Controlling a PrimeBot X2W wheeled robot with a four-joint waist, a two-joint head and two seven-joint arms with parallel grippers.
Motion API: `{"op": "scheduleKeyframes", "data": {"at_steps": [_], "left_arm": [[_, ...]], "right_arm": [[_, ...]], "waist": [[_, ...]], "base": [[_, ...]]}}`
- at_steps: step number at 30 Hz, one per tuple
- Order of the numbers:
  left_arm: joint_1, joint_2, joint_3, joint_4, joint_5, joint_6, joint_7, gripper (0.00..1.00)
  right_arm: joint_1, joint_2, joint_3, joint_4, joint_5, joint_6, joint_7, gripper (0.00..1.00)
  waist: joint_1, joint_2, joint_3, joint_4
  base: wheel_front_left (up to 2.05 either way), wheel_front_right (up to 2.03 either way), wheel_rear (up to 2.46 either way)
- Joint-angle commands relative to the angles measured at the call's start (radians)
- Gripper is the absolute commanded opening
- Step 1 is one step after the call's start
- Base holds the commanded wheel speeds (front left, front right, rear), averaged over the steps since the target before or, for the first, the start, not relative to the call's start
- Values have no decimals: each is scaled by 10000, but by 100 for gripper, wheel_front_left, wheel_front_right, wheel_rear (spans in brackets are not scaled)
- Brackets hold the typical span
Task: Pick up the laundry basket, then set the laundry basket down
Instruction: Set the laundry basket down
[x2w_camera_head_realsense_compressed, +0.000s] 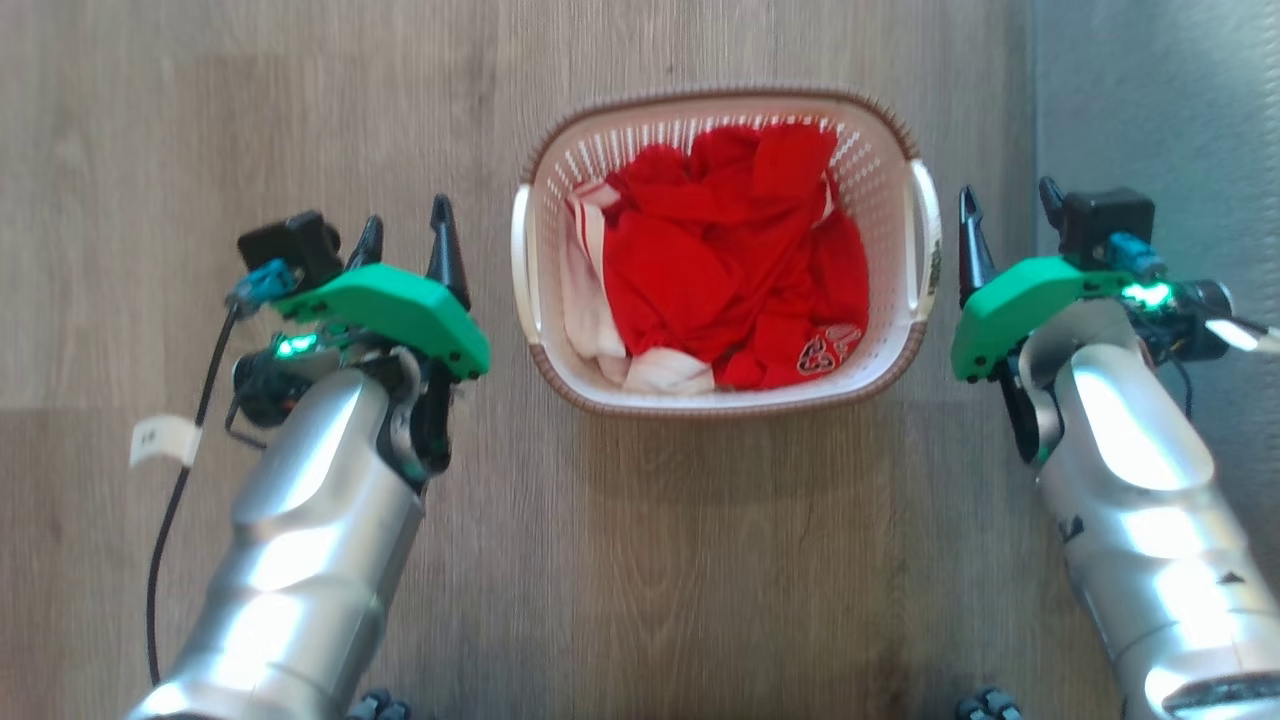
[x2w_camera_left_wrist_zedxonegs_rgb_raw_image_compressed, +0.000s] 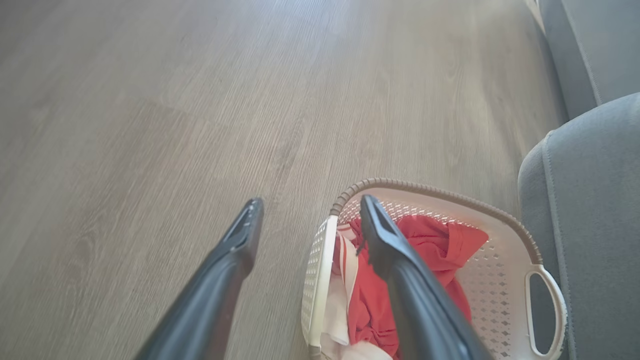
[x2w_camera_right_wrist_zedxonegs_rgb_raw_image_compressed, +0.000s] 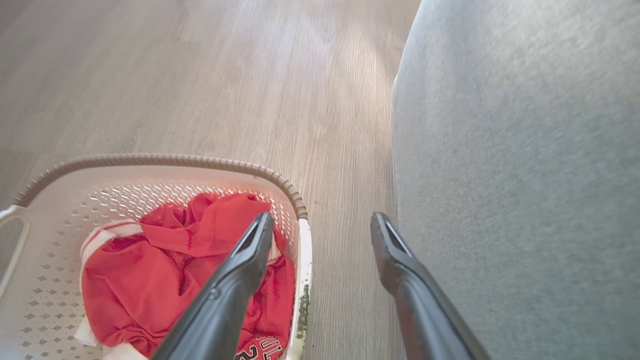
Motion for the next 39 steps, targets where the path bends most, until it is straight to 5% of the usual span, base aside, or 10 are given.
{"op": "scheduleKeyframes", "data": {"at_steps": [1, 8, 18, 39], "left_arm": [[350, 271, 435, -385, 207, 104, -82, 100], [1713, 271, 1580, -2533, 1786, 326, -82, 100], [3596, 271, 1454, -5581, 4325, 628, -82, 100], [6744, 493, 1059, -7849, 5697, 747, -55, 100]], "right_arm": [[440, 198, 96, -381, -87, -86, 18, 100], [1422, 273, -270, -1806, -146, -86, 18, 100], [3012, 292, -451, -3803, 69, -86, 18, 100], [6214, 294, -717, -6745, 407, -86, 18, 100]], "waist": [[1, -1, -536, -24], [1, -1, -1595, -43], [1, -1, -2947, -5], [1, -1, -5350, 256]], "base": [[0, 0, 0], [0, 0, 0], [0, 0, 0], [0, 0, 0]]}}
